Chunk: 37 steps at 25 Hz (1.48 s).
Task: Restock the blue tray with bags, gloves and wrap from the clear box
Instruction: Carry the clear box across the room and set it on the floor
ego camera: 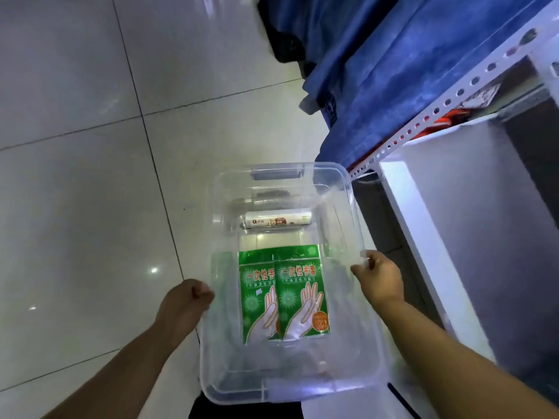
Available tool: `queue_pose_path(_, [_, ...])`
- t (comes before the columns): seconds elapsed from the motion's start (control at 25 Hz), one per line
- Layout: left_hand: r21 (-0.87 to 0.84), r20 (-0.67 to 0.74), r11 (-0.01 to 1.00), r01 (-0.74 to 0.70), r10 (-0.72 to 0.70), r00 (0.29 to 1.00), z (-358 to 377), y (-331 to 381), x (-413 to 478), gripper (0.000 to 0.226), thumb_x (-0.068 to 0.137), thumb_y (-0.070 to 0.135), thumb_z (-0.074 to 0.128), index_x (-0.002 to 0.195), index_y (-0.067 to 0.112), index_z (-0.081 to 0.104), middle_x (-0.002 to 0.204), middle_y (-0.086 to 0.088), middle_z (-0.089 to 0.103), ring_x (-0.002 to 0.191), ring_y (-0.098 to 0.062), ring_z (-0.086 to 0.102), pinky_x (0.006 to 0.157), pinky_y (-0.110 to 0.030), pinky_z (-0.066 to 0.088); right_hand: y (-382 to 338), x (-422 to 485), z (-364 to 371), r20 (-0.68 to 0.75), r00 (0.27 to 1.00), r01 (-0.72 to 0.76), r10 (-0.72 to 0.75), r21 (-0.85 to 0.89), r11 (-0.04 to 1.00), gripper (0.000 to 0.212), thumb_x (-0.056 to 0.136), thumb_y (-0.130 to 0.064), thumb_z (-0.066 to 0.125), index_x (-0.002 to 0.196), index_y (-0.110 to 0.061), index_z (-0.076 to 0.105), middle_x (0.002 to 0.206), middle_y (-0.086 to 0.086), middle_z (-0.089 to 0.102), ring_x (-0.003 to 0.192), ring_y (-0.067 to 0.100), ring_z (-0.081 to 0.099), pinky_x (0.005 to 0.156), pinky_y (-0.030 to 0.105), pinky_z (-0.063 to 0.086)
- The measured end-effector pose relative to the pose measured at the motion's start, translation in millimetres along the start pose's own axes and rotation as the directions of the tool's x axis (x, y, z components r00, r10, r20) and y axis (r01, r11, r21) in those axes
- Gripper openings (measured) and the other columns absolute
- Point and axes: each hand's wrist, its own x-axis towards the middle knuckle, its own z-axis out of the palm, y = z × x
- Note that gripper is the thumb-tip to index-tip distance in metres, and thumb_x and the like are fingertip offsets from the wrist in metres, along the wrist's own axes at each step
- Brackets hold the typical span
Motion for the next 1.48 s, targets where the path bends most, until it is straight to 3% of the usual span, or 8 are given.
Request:
queue_pose_path(0.12, [-0.022, -0.022, 1.000, 0.004, -0.005, 1.000, 27, -17, 32, 0.005, 0.085, 0.019, 0.063, 0.080, 0.016, 0.062, 0.080, -0.011, 0.068, 0.076, -0.029, 0.063, 0.078, -0.042, 0.050, 12, 36, 28, -0.009, 1.000, 0.013, -0.013, -0.022, 1.000, 0.037, 0.080, -0.017, 0.069, 0.116, -0.012, 0.060, 0.085, 0.004, 0.063, 0.081, 0.026, 0.061, 0.081, 0.040, 0.054])
queue_pose_path(0.36, [0.077, -0.034, 0.996, -0.039, 0.042, 0.999, 58, -34, 67, 0.012, 0.085, 0.020, 0.058, 0.078, 0.012, 0.062, 0.080, -0.009, 0.068, 0.076, -0.027, 0.063, 0.073, -0.037, 0.049, 28, 71, 60, -0.034, 0.999, -0.002, 0.002, -0.010, 1.000, 0.036, 0.083, -0.017, 0.066, 0.118, -0.016, 0.058, 0.087, 0.002, 0.061, 0.082, 0.028, 0.062, 0.082, 0.039, 0.053])
queue_pose_path(0.6, [0.159, 0.023, 0.987, -0.027, 0.024, 0.999, 68, -42, 75, 0.010, 0.088, 0.013, 0.053, 0.089, 0.008, 0.061, 0.087, -0.012, 0.066, 0.081, -0.030, 0.063, 0.074, -0.039, 0.050, 43, 73, 73, -0.061, 0.998, -0.016, 0.017, 0.024, 1.000, 0.030, 0.087, -0.014, 0.057, 0.117, -0.014, 0.059, 0.090, 0.010, 0.067, 0.082, 0.031, 0.063, 0.083, 0.047, 0.055])
queue_pose_path(0.76, [0.124, -0.033, 0.991, -0.049, 0.053, 0.998, 55, -28, 54, 0.031, 0.087, 0.009, 0.054, 0.118, 0.012, 0.057, 0.103, 0.000, 0.060, 0.084, -0.021, 0.057, 0.067, -0.028, 0.041, 45, 55, 51, -0.106, 0.994, 0.007, 0.002, 0.086, 0.996, 0.028, 0.088, -0.009, 0.058, 0.116, -0.011, 0.059, 0.105, 0.011, 0.067, 0.088, 0.022, 0.059, 0.088, 0.038, 0.051])
queue_pose_path(0.88, [0.163, -0.007, 0.968, -0.190, 0.193, 0.981, 35, 5, 23, 0.025, 0.087, 0.010, 0.055, 0.110, 0.018, 0.060, 0.110, -0.002, 0.063, 0.088, -0.021, 0.059, 0.074, -0.029, 0.042, 38, 18, 7, -0.170, 0.985, 0.038, -0.008, 0.177, 0.983, 0.025, 0.090, -0.009, 0.055, 0.113, -0.012, 0.061, 0.106, 0.010, 0.067, 0.089, 0.019, 0.058, 0.085, 0.033, 0.049])
queue_pose_path(1.08, [0.348, 0.185, 0.776, -0.526, 0.493, 0.850, 29, 102, -52, 0.019, 0.091, 0.019, 0.051, 0.104, 0.025, 0.063, 0.102, 0.005, 0.064, 0.083, -0.014, 0.059, 0.067, -0.023, 0.039, 20, -73, -87, -0.364, 0.930, 0.070, 0.053, 0.318, 0.946, 0.019, 0.090, -0.018, 0.052, 0.102, -0.025, 0.065, 0.095, -0.008, 0.065, 0.087, 0.015, 0.059, 0.077, 0.024, 0.043])
queue_pose_path(1.24, [0.406, 0.331, 0.602, -0.687, 0.604, 0.725, 48, 176, -130, 0.023, 0.089, 0.020, 0.053, 0.109, 0.023, 0.063, 0.108, 0.001, 0.068, 0.094, -0.021, 0.062, 0.069, -0.025, 0.038, 36, -151, -168, -0.564, 0.820, 0.127, 0.097, 0.345, 0.930, 0.018, 0.087, -0.013, 0.056, 0.095, -0.024, 0.067, 0.094, -0.003, 0.069, 0.084, 0.017, 0.062, 0.078, 0.028, 0.049])
queue_pose_path(1.48, [0.405, 0.495, 0.398, -0.823, 0.662, 0.563, 75, 218, -220, 0.021, 0.087, 0.021, 0.057, 0.106, 0.025, 0.065, 0.108, 0.003, 0.069, 0.093, -0.021, 0.064, 0.076, -0.030, 0.050, 99, -207, -240, -0.728, 0.614, -0.108, 0.304, 0.304, 0.947, 0.020, 0.080, -0.002, 0.060, 0.097, -0.008, 0.069, 0.098, 0.015, 0.069, 0.097, 0.034, 0.055, 0.085, 0.037, 0.045])
